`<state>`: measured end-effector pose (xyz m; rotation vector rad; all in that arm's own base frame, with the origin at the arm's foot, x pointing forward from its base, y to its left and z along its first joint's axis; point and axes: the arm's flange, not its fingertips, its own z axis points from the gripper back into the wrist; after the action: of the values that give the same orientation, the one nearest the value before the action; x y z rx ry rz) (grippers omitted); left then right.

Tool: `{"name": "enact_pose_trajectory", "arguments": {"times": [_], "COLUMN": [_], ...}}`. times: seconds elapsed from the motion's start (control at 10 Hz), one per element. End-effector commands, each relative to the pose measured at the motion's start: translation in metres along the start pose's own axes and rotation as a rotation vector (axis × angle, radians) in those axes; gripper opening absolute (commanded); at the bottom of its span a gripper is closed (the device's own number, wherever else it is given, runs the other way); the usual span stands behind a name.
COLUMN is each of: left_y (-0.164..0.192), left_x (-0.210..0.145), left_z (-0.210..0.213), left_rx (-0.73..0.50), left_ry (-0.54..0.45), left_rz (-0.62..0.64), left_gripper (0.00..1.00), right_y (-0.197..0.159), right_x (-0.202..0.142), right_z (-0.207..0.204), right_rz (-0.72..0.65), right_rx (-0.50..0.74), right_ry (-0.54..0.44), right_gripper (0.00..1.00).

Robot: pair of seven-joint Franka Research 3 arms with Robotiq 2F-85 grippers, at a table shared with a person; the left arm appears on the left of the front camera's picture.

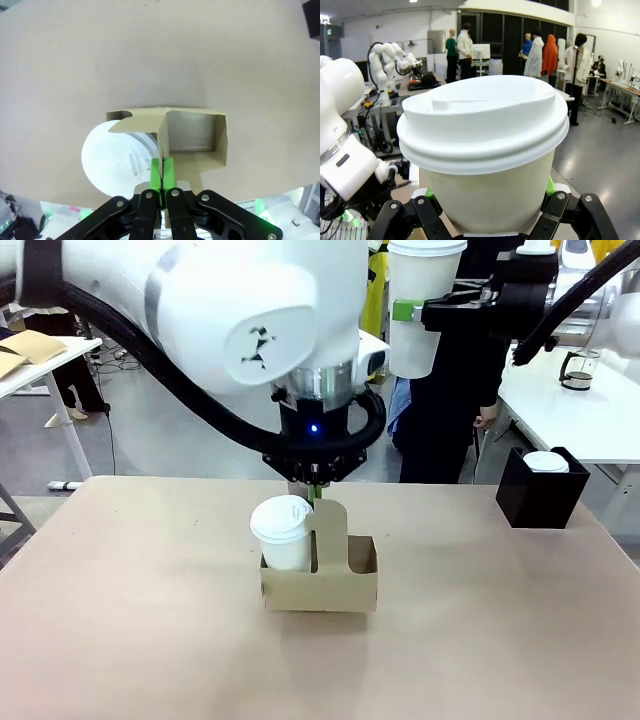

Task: Pour a drink into a cup and package it in a carrier.
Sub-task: Position the Cup Carrier in the center of the table, then insert the held 600 ml Paper Cup into the Cup Carrier.

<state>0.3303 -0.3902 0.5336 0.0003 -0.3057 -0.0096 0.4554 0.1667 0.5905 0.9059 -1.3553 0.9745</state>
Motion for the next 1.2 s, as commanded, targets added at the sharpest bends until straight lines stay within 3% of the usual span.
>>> {"name": "enact_pose_trajectory", "arguments": {"times": [0.0, 0.5, 1.0, 1.1], "left_y": [-0.007, -0.008, -0.009, -0.012], "left_x": [-0.006, -0.009, -0.006, -0.005], "left_z": [-0.012, -0.048, -0.041, -0.04], "left_rx": [0.024, 0.06, 0.05, 0.044], "left_ry": [-0.035, 0.017, 0.028, 0.029], "left_rz": [0.014, 0.012, -0.013, -0.015], "left_gripper": [0.02, 0.02, 0.02, 0.17], "right_y": [0.002, 0.002, 0.002, 0.002], "right_x": [0.004, 0.004, 0.004, 0.004], "right_z": [-0.001, -0.001, -0.001, -0.001], "right_rz": [0.01, 0.01, 0.01, 0.01], "right_rx": [-0.002, -0.002, -0.002, -0.002], "right_ry": [-0.005, -0.005, -0.005, -0.005], "right_gripper": [0.84, 0.84, 0.84, 0.84]}}
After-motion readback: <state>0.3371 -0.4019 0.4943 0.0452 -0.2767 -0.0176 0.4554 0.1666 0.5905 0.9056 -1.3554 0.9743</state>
